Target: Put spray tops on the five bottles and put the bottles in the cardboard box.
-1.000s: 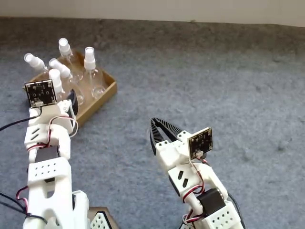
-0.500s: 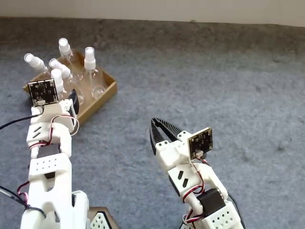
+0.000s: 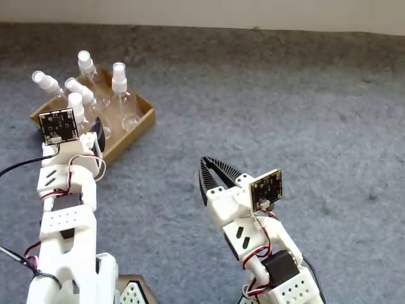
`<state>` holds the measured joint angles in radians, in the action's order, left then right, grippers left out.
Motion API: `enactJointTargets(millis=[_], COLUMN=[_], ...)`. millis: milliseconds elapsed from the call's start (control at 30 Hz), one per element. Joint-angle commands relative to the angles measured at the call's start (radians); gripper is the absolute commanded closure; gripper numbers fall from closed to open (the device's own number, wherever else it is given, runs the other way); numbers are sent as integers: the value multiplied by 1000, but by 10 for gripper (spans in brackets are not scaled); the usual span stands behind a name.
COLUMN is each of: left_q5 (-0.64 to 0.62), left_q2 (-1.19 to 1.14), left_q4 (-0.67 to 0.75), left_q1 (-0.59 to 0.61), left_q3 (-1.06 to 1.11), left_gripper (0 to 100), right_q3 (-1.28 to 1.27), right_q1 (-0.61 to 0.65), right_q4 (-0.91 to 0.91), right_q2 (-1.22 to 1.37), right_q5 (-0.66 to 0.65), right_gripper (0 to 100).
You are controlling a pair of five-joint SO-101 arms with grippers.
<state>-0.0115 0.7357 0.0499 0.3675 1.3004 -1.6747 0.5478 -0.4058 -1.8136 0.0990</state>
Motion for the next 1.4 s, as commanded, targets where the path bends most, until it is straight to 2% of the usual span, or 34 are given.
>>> enactJointTargets(millis=[0, 267, 400, 1367], left_q5=[-11, -11, -11, -12], left_q2=[-1, -2, -2, -2], left_q4=[23, 21, -32, -40], left_q1=[-30, -59, -59, -51], left_q3=[-7, -7, -15, -10], left_gripper=[895, 896, 896, 896], right_q3=[-166, -166, -166, -166], right_q1=[-13, -13, -13, -13], right_q4=[-7, -7, -7, -33], right_q2=[-12, -12, -12, -18], right_q5=[-9, -9, -9, -9], right_gripper=[980, 980, 980, 980])
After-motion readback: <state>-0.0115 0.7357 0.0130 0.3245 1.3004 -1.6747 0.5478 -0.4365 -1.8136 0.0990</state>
